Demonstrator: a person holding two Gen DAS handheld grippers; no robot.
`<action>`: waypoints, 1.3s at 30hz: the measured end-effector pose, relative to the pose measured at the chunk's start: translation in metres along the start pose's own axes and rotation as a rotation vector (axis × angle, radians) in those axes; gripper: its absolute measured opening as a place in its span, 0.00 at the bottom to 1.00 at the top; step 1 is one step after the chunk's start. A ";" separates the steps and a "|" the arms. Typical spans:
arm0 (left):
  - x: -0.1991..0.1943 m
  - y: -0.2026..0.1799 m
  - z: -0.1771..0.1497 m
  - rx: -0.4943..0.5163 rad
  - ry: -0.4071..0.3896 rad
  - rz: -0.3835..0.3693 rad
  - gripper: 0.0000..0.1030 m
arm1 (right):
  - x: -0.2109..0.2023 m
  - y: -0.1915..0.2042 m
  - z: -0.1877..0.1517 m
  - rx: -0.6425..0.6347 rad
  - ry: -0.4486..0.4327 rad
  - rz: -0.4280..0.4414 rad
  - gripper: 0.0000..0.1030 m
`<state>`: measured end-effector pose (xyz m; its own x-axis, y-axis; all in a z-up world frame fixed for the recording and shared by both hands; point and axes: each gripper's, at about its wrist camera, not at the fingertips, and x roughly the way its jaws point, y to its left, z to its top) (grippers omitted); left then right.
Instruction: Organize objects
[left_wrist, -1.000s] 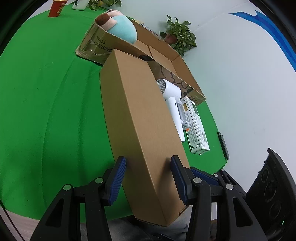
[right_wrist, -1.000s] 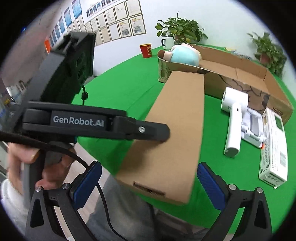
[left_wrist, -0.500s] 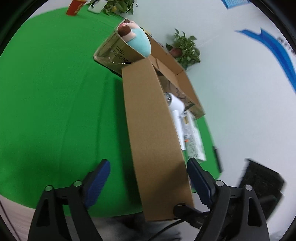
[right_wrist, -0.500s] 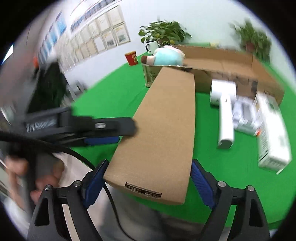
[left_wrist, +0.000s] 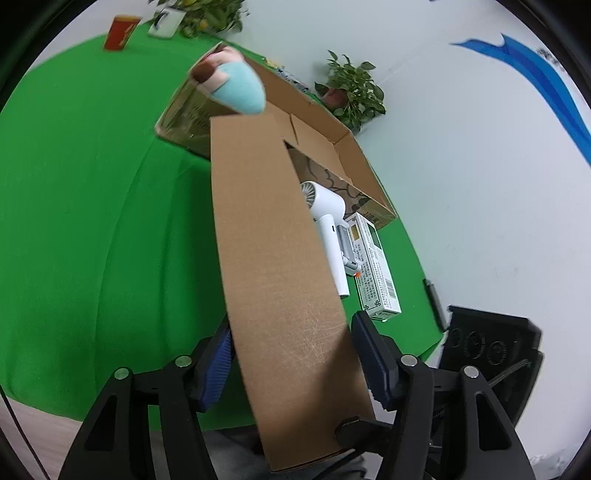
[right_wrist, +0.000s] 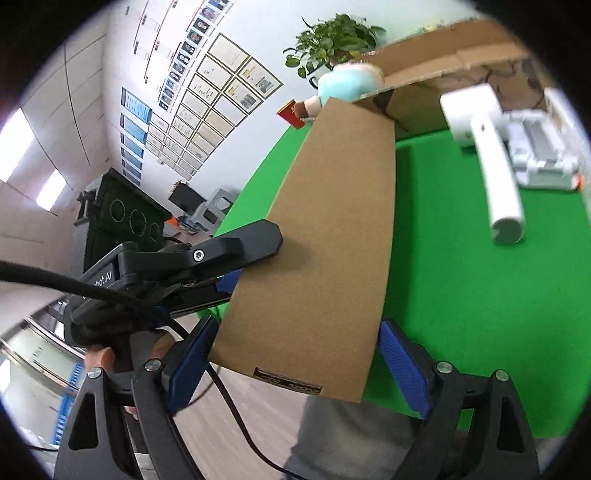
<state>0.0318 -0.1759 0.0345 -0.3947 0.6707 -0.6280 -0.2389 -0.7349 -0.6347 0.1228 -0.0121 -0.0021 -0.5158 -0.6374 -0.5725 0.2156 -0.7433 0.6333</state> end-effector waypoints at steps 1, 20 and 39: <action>-0.001 -0.006 0.000 0.023 -0.006 0.013 0.50 | -0.003 0.001 0.001 -0.018 -0.008 -0.019 0.87; 0.044 -0.080 0.001 0.234 0.059 -0.031 0.36 | -0.047 0.000 0.009 -0.178 -0.112 -0.208 0.87; 0.039 -0.036 -0.003 0.180 0.039 0.118 0.36 | -0.023 -0.022 0.009 -0.082 -0.021 -0.389 0.36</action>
<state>0.0273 -0.1229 0.0317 -0.3958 0.5799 -0.7121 -0.3490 -0.8122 -0.4675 0.1226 0.0212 0.0018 -0.5887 -0.3010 -0.7502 0.0653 -0.9427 0.3271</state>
